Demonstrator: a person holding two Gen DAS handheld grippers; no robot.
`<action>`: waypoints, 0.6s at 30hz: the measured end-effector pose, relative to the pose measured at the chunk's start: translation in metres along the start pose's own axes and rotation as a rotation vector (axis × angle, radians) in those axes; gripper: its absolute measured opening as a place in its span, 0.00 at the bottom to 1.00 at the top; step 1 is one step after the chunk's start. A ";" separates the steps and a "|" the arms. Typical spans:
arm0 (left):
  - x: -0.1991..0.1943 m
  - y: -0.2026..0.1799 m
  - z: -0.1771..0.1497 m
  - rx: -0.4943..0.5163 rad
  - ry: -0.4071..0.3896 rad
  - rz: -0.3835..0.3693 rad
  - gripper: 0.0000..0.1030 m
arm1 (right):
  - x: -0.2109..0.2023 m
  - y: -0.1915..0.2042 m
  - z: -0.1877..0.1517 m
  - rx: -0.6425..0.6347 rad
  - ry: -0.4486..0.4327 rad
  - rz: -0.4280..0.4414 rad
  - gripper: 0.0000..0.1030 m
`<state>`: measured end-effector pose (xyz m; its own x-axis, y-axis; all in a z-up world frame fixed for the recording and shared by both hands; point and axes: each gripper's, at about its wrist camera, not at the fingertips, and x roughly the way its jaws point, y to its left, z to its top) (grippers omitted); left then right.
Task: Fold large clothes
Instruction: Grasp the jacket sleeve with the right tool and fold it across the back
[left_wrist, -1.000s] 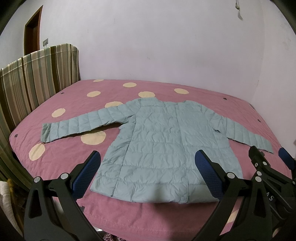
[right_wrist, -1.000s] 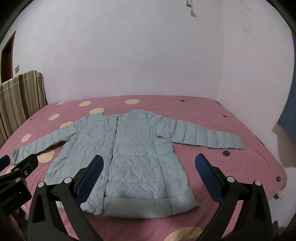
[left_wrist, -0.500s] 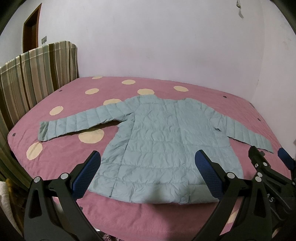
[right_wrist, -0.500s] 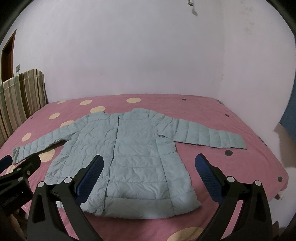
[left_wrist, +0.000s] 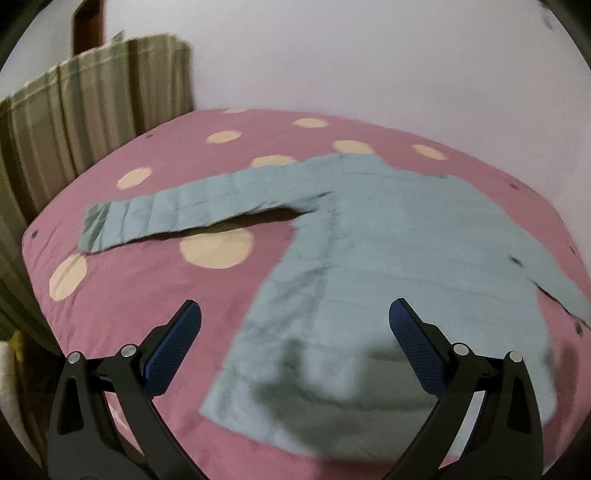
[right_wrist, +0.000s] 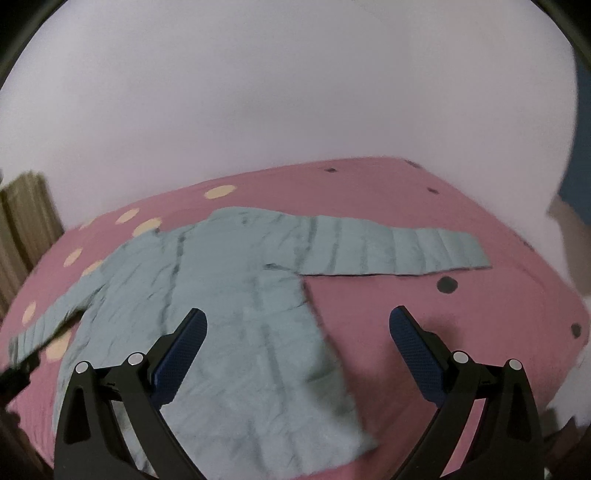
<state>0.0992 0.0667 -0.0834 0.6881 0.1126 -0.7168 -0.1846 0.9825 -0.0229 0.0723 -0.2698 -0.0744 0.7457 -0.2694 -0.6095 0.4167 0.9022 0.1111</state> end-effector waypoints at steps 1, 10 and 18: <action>0.012 0.010 0.002 -0.033 0.004 0.019 0.98 | 0.012 -0.015 0.004 0.038 0.013 -0.023 0.95; 0.076 0.087 0.006 -0.246 0.088 0.103 0.98 | 0.098 -0.130 0.023 0.339 0.110 -0.053 0.54; 0.101 0.114 -0.004 -0.313 0.135 0.167 0.98 | 0.155 -0.221 0.014 0.666 0.142 -0.012 0.54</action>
<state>0.1451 0.1895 -0.1607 0.5353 0.2261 -0.8138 -0.5063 0.8571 -0.0949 0.1025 -0.5156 -0.1826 0.6826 -0.1900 -0.7057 0.6895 0.4875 0.5357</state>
